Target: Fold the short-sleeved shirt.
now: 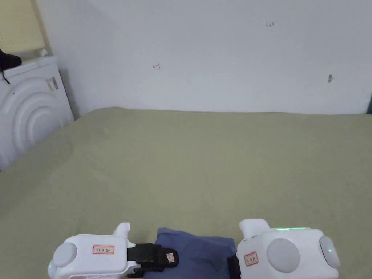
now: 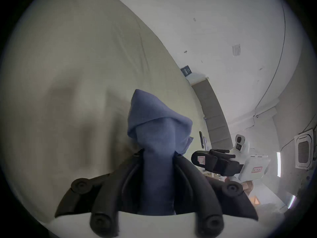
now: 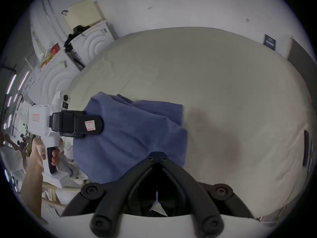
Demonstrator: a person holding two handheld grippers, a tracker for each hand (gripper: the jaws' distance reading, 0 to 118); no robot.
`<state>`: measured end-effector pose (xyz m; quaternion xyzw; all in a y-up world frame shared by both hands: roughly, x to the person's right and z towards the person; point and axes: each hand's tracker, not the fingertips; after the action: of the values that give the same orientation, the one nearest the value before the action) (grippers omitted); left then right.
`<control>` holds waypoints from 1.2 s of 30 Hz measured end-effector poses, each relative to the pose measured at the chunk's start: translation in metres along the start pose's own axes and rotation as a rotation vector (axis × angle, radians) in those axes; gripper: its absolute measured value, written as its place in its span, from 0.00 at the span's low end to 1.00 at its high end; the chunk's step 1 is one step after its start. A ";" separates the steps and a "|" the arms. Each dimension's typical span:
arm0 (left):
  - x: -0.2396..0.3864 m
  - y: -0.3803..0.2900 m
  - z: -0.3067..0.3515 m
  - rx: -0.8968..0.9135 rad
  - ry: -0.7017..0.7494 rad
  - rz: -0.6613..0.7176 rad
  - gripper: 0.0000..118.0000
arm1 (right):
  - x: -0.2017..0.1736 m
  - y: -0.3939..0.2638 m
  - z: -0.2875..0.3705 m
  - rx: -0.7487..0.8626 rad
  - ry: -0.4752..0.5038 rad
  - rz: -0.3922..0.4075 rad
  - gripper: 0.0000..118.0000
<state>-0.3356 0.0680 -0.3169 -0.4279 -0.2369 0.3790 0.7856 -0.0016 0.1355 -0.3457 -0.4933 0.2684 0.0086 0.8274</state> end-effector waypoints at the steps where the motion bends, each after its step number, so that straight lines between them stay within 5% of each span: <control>1: -0.009 0.007 0.013 0.006 0.009 -0.001 0.20 | -0.017 0.008 -0.008 -0.004 0.012 0.031 0.00; 7: -0.058 0.048 0.081 0.016 0.058 -0.002 0.20 | -0.108 0.048 -0.060 -0.024 0.060 0.097 0.00; 13: -0.116 0.097 0.136 -0.004 0.120 0.024 0.20 | -0.162 0.070 -0.090 -0.026 0.107 0.130 0.00; 22: -0.173 0.143 0.196 0.029 0.240 0.078 0.20 | -0.154 0.073 -0.100 -0.016 0.121 0.129 0.00; 27: -0.190 0.138 0.224 0.202 0.275 0.146 0.20 | -0.136 0.075 -0.105 -0.055 0.121 0.097 0.00; 28: -0.192 0.136 0.225 0.202 0.286 0.143 0.26 | -0.134 0.075 -0.105 -0.057 0.125 0.092 0.00; 29: -0.191 0.135 0.225 0.189 0.312 0.152 0.44 | -0.133 0.075 -0.103 -0.054 0.124 0.087 0.00; 30: -0.189 0.131 0.227 0.176 0.354 0.168 0.74 | -0.132 0.076 -0.100 -0.050 0.122 0.087 0.00; 31: -0.185 0.130 0.229 0.146 0.400 0.159 0.82 | -0.130 0.076 -0.097 -0.043 0.120 0.090 0.00; 33: -0.175 0.127 0.241 0.179 0.492 0.153 0.76 | -0.129 0.074 -0.088 -0.025 0.110 0.099 0.00; 34: -0.157 0.121 0.244 0.200 0.514 0.169 0.63 | -0.126 0.073 -0.084 -0.017 0.110 0.105 0.00; 36: -0.138 0.113 0.256 0.284 0.511 0.154 0.00 | -0.120 0.069 -0.074 -0.013 0.111 0.098 0.00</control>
<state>-0.6409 0.1231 -0.2861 -0.4120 0.0570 0.3467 0.8407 -0.1555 0.1405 -0.3752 -0.4846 0.3375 0.0233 0.8067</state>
